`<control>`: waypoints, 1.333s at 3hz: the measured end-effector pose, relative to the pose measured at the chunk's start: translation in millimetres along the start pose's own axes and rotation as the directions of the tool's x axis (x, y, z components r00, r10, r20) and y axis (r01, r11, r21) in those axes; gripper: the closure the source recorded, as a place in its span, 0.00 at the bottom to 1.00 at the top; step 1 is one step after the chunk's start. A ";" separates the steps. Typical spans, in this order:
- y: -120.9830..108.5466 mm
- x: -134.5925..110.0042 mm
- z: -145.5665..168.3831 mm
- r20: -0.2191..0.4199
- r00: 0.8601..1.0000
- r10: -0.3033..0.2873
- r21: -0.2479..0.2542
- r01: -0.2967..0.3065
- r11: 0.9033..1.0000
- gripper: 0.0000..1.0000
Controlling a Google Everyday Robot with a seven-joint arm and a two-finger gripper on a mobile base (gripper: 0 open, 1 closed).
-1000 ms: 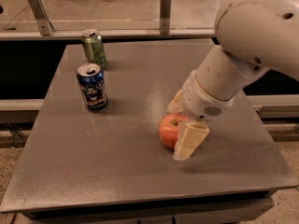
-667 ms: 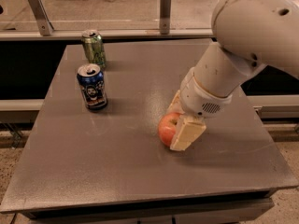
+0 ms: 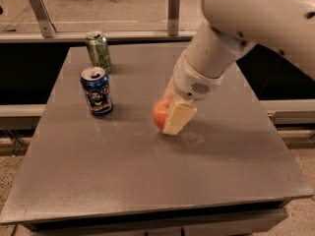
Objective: Move apple near pepsi can
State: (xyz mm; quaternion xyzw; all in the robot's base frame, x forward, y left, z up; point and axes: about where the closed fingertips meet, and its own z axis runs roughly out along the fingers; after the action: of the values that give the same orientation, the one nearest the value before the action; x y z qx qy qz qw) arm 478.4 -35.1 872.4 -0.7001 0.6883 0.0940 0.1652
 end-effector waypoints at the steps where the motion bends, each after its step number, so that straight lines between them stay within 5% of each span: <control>1: -33.1 -26.3 13.4 0.035 0.999 0.029 0.022 -0.029 0.999 1.00; 4: -68.4 -84.1 41.3 0.085 0.996 0.023 0.008 -0.024 1.000 1.00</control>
Offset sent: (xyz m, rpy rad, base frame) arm 0.0696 0.0719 -0.0044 0.0893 -0.0013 -0.0551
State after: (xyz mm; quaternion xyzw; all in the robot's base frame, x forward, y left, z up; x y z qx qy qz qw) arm 547.5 58.2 871.3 -0.6866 0.6893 0.1222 0.1963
